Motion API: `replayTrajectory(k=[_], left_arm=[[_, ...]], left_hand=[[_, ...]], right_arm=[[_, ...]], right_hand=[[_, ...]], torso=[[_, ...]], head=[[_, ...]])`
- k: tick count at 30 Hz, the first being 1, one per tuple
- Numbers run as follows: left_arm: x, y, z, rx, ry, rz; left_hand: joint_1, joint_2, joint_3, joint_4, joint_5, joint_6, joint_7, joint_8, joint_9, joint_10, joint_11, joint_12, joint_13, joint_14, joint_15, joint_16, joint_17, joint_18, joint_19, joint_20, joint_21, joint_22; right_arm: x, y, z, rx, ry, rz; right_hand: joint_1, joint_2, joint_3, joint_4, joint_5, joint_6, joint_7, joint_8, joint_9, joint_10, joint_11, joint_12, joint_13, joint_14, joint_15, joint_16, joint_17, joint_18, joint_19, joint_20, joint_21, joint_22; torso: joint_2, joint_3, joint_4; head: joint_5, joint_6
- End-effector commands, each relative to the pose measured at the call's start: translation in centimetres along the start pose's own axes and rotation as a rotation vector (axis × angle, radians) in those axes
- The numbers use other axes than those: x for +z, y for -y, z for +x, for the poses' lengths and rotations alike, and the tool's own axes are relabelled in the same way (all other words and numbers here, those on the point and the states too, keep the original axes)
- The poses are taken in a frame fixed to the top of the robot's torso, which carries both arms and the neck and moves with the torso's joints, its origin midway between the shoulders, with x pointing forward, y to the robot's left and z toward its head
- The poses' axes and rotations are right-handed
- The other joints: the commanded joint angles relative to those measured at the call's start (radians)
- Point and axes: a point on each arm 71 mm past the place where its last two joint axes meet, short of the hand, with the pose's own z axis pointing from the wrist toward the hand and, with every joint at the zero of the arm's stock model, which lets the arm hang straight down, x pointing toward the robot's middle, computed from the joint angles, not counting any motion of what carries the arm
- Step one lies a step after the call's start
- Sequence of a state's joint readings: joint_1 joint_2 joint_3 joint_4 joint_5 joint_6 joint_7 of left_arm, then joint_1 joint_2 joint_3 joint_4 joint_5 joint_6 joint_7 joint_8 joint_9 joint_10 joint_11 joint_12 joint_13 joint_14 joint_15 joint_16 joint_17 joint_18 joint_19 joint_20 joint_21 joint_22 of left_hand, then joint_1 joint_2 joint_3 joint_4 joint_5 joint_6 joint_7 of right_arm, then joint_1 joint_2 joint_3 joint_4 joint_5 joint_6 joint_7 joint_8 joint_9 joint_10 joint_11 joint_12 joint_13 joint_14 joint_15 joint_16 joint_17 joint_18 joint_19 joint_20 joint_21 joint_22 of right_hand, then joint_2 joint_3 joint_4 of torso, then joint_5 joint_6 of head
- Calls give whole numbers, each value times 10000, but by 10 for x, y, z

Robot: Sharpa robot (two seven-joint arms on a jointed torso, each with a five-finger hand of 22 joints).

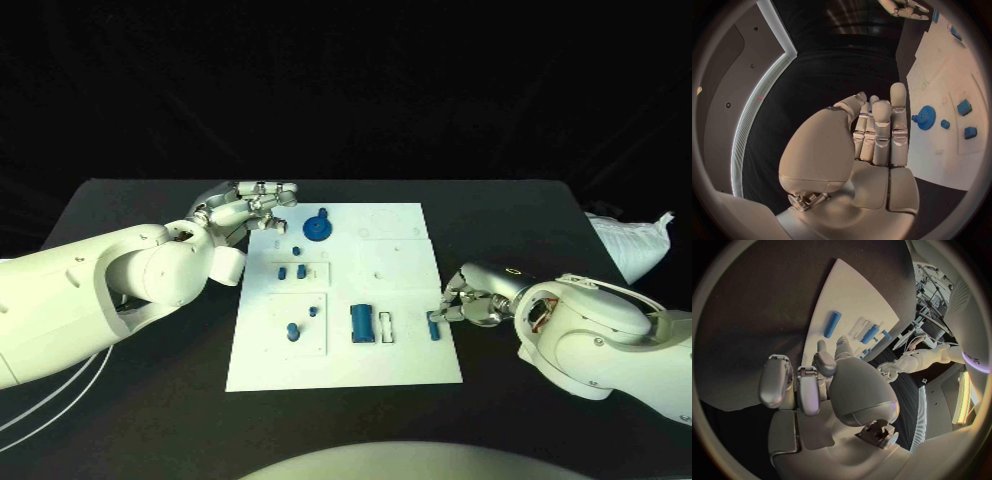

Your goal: Assemble the parts on the task board

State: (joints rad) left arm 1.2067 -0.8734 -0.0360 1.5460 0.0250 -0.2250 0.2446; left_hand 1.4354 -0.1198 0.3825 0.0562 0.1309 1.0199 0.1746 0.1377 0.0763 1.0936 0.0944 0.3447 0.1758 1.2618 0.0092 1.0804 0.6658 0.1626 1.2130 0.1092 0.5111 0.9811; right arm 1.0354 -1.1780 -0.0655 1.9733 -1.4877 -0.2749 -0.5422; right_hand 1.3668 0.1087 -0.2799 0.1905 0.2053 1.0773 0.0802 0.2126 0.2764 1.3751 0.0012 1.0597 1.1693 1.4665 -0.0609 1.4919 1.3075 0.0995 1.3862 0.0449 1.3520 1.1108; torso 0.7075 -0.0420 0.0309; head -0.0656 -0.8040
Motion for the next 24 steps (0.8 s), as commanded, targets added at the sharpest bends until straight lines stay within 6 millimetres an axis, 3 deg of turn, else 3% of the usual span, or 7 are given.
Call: replayTrajectory(k=[1, 20, 24], left_arm=[[0, 1, 2, -69, -202, 44], [0, 0, 1, -69, -198, 21], [0, 0, 1, -66, -187, 13]], left_hand=[[-27, 39, -31, -15, 32, -87, 17, 50, -8, -72, 5, 44, 11, -74, 26, -49, -10, 190, -13, 23, -46, -11], [-27, 39, -31, -15, 32, -87, 17, 50, -8, -72, 5, 44, 11, -74, 26, -49, -10, 190, -13, 23, -46, -11], [-27, 39, -31, -15, 32, -87, 17, 50, -8, -72, 5, 44, 11, -74, 26, -49, -10, 190, -13, 23, -46, -11]], right_arm=[[1, 1, 4, -839, -227, 174], [12, -13, 23, -1412, -630, -180], [14, -16, 27, -1940, -901, -269]], right_hand=[[-102, -33, -5, 62, 36, 61, 16, -68, -9, 34, 8, 32, 14, 791, -49, 35, 1317, -133, 47, -11, 45, 7], [250, -60, 97, -72, 138, 165, -24, -163, -33, 80, -31, 111, 119, 801, -79, 71, 1383, -145, 72, -37, 84, 79], [459, -76, 165, -196, 139, 230, -47, -180, -30, 126, -52, 218, 219, 809, -96, 98, 1430, -148, 79, -49, 98, 104]], torso=[[6, -3, 5], [-1, -3, -3], [11, -5, 20]], head=[[14, -14], [88, -67], [71, -91]])
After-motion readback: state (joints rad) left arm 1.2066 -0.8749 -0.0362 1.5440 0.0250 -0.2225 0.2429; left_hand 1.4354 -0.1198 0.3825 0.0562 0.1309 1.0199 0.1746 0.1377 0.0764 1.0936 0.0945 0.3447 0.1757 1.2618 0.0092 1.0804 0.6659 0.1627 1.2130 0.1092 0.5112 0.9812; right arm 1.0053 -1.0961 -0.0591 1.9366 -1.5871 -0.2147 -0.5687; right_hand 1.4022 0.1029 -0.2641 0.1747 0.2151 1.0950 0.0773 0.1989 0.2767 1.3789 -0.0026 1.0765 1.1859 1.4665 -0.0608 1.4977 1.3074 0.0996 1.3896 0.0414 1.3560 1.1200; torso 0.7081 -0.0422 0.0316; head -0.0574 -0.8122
